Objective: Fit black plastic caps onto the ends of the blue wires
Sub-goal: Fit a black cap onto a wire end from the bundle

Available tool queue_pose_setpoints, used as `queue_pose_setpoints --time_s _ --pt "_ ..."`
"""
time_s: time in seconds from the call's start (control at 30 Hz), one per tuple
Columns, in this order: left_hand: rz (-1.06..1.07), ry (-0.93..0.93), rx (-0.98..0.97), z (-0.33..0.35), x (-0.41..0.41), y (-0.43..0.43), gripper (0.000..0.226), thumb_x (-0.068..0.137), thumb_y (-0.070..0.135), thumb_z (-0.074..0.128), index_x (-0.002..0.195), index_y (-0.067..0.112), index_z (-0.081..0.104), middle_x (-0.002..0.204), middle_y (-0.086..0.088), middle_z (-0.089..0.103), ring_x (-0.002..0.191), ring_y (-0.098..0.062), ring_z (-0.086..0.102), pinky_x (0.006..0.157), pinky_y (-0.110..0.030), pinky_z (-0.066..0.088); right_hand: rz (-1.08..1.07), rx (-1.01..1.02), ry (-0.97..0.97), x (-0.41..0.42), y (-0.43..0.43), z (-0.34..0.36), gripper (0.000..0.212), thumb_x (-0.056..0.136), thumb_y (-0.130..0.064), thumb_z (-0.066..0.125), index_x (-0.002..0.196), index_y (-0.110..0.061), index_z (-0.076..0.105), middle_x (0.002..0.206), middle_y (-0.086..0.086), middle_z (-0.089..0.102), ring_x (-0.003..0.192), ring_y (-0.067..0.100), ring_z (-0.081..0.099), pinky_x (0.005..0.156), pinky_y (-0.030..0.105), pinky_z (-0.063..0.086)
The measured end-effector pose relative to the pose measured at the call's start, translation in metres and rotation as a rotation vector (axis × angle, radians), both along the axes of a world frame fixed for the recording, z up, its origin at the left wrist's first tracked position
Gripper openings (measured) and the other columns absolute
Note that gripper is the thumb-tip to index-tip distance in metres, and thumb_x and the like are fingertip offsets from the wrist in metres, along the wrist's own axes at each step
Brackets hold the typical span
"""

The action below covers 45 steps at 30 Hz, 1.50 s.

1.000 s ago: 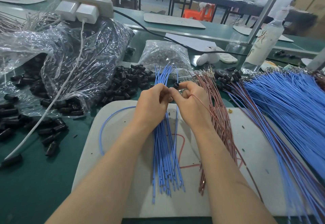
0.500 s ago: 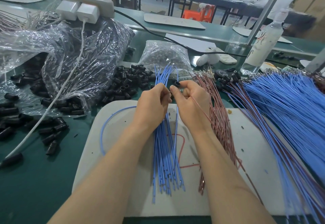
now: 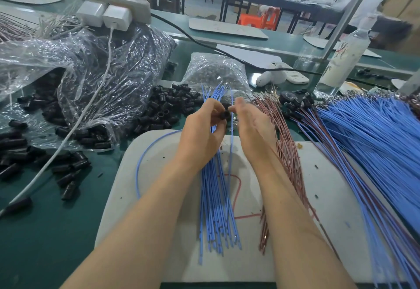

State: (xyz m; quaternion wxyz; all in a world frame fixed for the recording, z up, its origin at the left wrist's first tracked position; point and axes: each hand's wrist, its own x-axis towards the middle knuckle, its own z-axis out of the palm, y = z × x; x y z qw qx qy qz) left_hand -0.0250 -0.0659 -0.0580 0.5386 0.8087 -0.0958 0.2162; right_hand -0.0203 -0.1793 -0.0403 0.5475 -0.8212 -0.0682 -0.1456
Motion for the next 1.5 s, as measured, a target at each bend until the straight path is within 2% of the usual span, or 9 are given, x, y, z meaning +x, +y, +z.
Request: queue_pose_setpoints --time_s 0.17,0.27,0.43,0.57,0.83,0.93,1.1,1.27,1.5 --pt "-0.004 -0.003 -0.043 -0.001 0.0 0.001 0.019 0.084 -0.002 0.058 0.094 0.013 0.054 0.089 0.001 0.067 0.085 -0.008 0.065 0.085 -0.022 0.051 -0.113 0.245 0.125 0.002 0.001 0.0 0.046 0.09 -0.053 0.028 0.101 -0.017 0.055 0.096 -0.005 0.049 0.091 0.011 0.046 0.094 0.036 0.039" --pt "-0.011 -0.003 -0.051 0.0 -0.001 0.001 0.02 0.085 -0.002 0.058 0.093 0.016 0.053 0.091 0.002 0.067 0.085 -0.004 0.064 0.085 -0.02 0.051 -0.143 0.163 0.109 0.003 -0.003 0.003 0.028 0.097 -0.036 0.041 0.076 -0.02 0.048 0.072 -0.006 0.049 0.069 0.012 0.045 0.07 0.033 0.038" --pt "0.005 0.034 -0.044 -0.001 0.002 0.001 0.02 0.085 -0.002 0.058 0.095 0.015 0.054 0.091 -0.001 0.067 0.088 -0.012 0.066 0.086 -0.024 0.052 0.036 0.292 0.037 0.001 -0.005 0.011 0.028 0.094 -0.029 0.059 0.069 -0.016 0.06 0.055 -0.006 0.049 0.052 0.006 0.043 0.054 0.019 0.038" --pt "0.026 0.043 -0.003 -0.002 0.003 0.002 0.02 0.085 -0.001 0.059 0.094 0.016 0.054 0.087 0.002 0.065 0.086 -0.012 0.065 0.081 -0.018 0.05 0.071 0.341 0.048 0.0 -0.004 0.011 0.026 0.093 -0.03 0.06 0.08 -0.008 0.067 0.056 -0.008 0.058 0.053 0.002 0.05 0.055 0.015 0.044" --pt "0.034 0.013 0.075 -0.002 0.002 0.002 0.02 0.085 0.003 0.058 0.094 0.02 0.056 0.079 0.018 0.059 0.079 -0.001 0.057 0.073 -0.007 0.041 0.035 0.203 0.003 0.003 -0.002 0.004 0.028 0.091 -0.03 0.063 0.07 -0.018 0.049 0.053 -0.012 0.042 0.047 0.002 0.036 0.053 0.021 0.031" --pt "0.03 -0.004 0.11 -0.001 0.0 0.001 0.018 0.085 0.003 0.058 0.097 0.017 0.058 0.082 0.015 0.06 0.08 -0.006 0.056 0.074 -0.012 0.042 0.004 0.155 -0.014 0.004 -0.003 0.002 0.028 0.09 -0.032 0.064 0.069 -0.019 0.049 0.05 -0.014 0.042 0.046 0.0 0.036 0.05 0.015 0.031" --pt "0.001 -0.041 0.166 0.002 -0.002 0.0 0.019 0.085 0.003 0.056 0.1 0.012 0.061 0.091 0.008 0.066 0.086 -0.011 0.059 0.08 -0.031 0.048 -0.02 0.086 -0.01 0.005 -0.003 0.001 0.026 0.089 -0.034 0.065 0.072 -0.017 0.053 0.066 -0.003 0.056 0.061 0.005 0.048 0.062 0.022 0.041" --pt "0.004 -0.026 0.176 0.0 -0.001 0.001 0.018 0.085 0.003 0.057 0.101 0.012 0.06 0.094 0.004 0.066 0.089 -0.014 0.059 0.081 -0.035 0.049 0.033 0.22 0.036 0.002 -0.007 0.005 0.025 0.088 -0.027 0.067 0.07 -0.017 0.052 0.048 -0.014 0.05 0.045 -0.002 0.043 0.048 0.01 0.035" --pt "0.105 0.02 0.117 -0.001 0.003 0.004 0.019 0.084 0.003 0.059 0.099 0.015 0.059 0.091 0.007 0.064 0.086 -0.012 0.058 0.08 -0.029 0.048 0.117 0.502 0.191 0.003 -0.005 0.01 0.01 0.09 -0.009 0.063 0.081 -0.012 0.066 0.063 -0.003 0.068 0.059 0.007 0.061 0.064 0.021 0.054"
